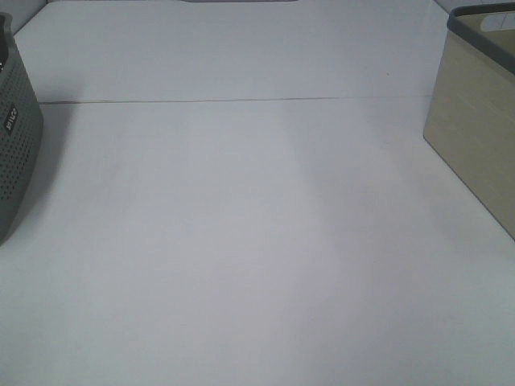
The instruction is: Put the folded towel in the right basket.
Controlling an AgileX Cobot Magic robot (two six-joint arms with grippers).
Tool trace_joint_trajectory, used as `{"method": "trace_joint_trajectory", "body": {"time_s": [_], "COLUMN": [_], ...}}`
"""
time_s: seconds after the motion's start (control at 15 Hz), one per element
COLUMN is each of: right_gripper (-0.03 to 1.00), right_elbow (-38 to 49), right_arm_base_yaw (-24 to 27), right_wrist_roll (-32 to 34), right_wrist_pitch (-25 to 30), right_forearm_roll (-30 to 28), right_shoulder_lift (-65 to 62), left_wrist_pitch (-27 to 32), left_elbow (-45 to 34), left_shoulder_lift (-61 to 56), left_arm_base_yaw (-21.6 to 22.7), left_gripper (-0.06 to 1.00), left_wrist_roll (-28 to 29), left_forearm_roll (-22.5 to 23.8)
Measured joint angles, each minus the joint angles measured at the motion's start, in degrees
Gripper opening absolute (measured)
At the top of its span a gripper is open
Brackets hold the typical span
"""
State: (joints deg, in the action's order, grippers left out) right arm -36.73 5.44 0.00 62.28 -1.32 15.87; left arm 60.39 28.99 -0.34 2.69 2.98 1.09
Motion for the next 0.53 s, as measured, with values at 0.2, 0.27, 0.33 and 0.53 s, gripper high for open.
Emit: {"method": "trace_joint_trajectory", "body": {"time_s": [0.2,0.27,0.33,0.53], "right_gripper": [0.98,0.98,0.98,0.97], "right_elbow": [5.73,6.88,8.25,10.54], "right_arm_base_yaw": [0.00,0.00,-0.11,-1.32], "right_wrist_roll": [-0.34,-0.74,-0.80,-0.46], "right_wrist_pitch": [2.18,3.90,3.90,1.72], "right_forearm_roll": [0.00,0.00,-0.06,-0.46], "right_shoulder_lift": [-15.01,-16.04,-16.10,-16.10], "left_wrist_pitch": [0.00,0.00,0.00,0.00], "left_elbow": [0.00,0.00,0.00,0.00], "left_shoulder_lift": [0.00,0.00,0.00,0.00], "left_arm_base_yaw": [0.00,0.00,0.00,0.00], "left_gripper": [0.99,0.99,0.99,0.99], "left_wrist_roll": [0.00,0.00,0.00,0.00], "left_forearm_roll": [0.00,0.00,0.00,0.06]}}
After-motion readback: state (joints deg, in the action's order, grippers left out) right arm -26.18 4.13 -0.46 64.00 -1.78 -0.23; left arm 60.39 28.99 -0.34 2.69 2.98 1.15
